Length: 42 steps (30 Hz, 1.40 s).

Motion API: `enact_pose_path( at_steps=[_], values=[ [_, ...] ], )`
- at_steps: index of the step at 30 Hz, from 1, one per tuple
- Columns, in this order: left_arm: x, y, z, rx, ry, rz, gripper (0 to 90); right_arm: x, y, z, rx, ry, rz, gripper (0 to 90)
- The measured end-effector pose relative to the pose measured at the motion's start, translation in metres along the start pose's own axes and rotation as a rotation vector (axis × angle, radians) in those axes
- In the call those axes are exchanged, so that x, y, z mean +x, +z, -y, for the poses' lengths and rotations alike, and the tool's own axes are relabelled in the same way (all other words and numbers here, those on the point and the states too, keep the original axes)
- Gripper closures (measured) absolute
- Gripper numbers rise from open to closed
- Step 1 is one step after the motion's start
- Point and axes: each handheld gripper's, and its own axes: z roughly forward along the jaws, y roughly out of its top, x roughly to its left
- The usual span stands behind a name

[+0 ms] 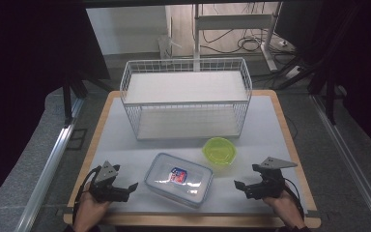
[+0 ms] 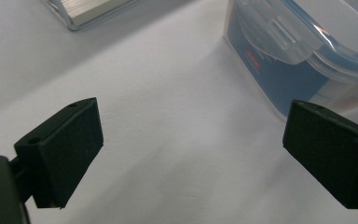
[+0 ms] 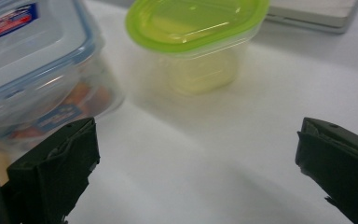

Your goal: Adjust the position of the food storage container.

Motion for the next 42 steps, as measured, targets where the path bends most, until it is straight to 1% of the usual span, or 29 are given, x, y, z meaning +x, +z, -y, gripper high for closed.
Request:
enact_pose_path(
  at_steps=[2, 3, 5, 7, 9, 10, 12, 13, 14, 17, 20, 23, 25, 27, 29, 31, 32, 34, 38, 42],
  values=[
    [0.001, -0.001, 0.0, 0.0, -0.005, -0.014, 4.9, 0.0, 0.002, 0.0, 0.008, -0.003, 0.029, 0.0],
    [0.002, -0.001, 0.0, -0.008, -0.017, -0.012, 4.9, 0.0, 0.003, 0.0, 0.016, -0.009, 0.041, 0.0],
    [0.003, -0.002, 0.0, -0.009, -0.021, -0.01, 4.9, 0.0, 0.004, 0.001, 0.029, -0.021, 0.054, 0.0],
    [0.004, -0.001, 0.001, -0.023, -0.014, -0.013, 5.4, 0.002, 0.003, 0.0, 0.031, -0.048, 0.06, 0.0],
    [0.004, 0.001, 0.001, -0.028, 0.005, 0.001, 5.7, 0.004, 0.001, -0.002, 0.026, -0.061, 0.057, 0.0],
    [0.005, 0.003, 0.001, -0.027, 0.013, 0.003, 5.7, 0.005, 0.0, -0.002, 0.024, -0.067, 0.065, 0.0],
    [0.005, 0.005, 0.001, -0.016, 0.025, 0.002, 5.5, 0.006, 0.0, -0.003, 0.031, -0.07, 0.086, 1.9],
    [0.005, 0.005, 0.001, -0.016, 0.025, 0.002, 5.4, 0.006, 0.0, -0.003, 0.031, -0.07, 0.086, 1.9],
    [0.005, 0.005, 0.001, -0.016, 0.025, 0.002, 5.3, 0.005, 0.0, -0.002, 0.047, -0.064, 0.102, 5.7],
    [0.006, 0.007, 0.0, -0.015, 0.019, 0.011, 5.1, 0.003, -0.002, -0.002, 0.053, -0.047, 0.101, 10.9],
    [0.005, 0.008, 0.001, -0.009, 0.023, 0.018, 5.0, 0.003, -0.005, -0.004, 0.029, -0.058, 0.102, 16.8],
    [0.005, 0.008, 0.0, -0.011, 0.029, 0.024, 4.9, 0.002, -0.006, -0.005, 0.029, -0.069, 0.095, 21.4],
    [0.005, 0.008, 0.0, -0.016, 0.019, 0.041, 5.0, 0.002, -0.004, -0.006, 0.042, -0.077, 0.087, 23.1],
    [0.005, 0.008, 0.0, -0.023, 0.009, 0.062, 5.1, 0.004, -0.003, -0.008, 0.054, -0.09, 0.079, 26.7],
    [0.005, 0.008, 0.0, -0.031, -0.002, 0.076, 5.0, 0.006, -0.003, -0.011, 0.062, -0.09, 0.07, 30.2],
    [0.005, 0.008, 0.0, -0.033, -0.002, 0.074, 5.0, 0.007, -0.003, -0.016, 0.078, -0.084, 0.062, 33.9],
    [0.005, 0.008, 0.0, -0.034, -0.001, 0.072, 5.0, 0.008, -0.003, -0.018, 0.088, -0.08, 0.05, 34.9],
    [0.005, 0.007, 0.0, -0.038, -0.002, 0.07, 5.1, 0.009, -0.004, -0.022, 0.09, -0.069, 0.045, 36.4],
    [0.005, 0.006, -0.002, -0.057, -0.001, 0.065, 5.4, 0.011, -0.005, -0.029, 0.076, -0.083, 0.033, 41.5],
    [0.005, 0.005, -0.002, -0.075, -0.003, 0.067, 5.7, 0.013, -0.004, -0.037, 0.096, -0.096, 0.034, 52.6]
  ],
)
